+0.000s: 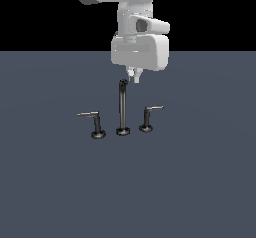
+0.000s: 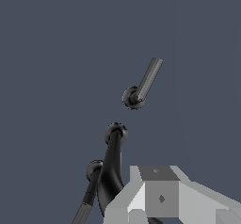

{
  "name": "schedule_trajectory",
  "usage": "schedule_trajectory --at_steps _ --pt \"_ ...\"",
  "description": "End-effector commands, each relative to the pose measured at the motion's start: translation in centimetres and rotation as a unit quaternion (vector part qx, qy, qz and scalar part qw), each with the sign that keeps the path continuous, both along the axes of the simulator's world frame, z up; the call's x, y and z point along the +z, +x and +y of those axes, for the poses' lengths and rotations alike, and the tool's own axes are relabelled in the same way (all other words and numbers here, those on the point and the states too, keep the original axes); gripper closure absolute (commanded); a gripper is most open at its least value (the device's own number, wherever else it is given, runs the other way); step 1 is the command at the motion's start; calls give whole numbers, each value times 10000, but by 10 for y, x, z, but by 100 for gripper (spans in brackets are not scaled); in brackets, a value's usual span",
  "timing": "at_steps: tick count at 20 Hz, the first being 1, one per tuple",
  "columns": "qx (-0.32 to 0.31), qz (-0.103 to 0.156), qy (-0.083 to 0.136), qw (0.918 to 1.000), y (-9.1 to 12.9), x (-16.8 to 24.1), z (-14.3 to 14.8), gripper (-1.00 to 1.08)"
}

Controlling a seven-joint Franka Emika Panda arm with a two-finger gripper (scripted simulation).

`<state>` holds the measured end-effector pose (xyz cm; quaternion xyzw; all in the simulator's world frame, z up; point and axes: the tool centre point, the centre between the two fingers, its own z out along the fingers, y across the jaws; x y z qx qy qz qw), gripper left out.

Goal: Turn on the faucet by rotating a designated handle.

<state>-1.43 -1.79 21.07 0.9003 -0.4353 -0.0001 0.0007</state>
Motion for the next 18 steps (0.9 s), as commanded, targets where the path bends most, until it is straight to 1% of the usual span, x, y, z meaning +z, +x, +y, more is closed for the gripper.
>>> schedule_trajectory --at_steps 1,5,10,18 --pt "-302 -3 -4 9995 13 -17 -9 108" --pt "-786 -3 -9 9969 34 -44 -25 108" --pt "-1332 -4 -12 9911 55 -75 -46 108" --pt "-1913 -6 -5 9815 75 -106 -71 108"
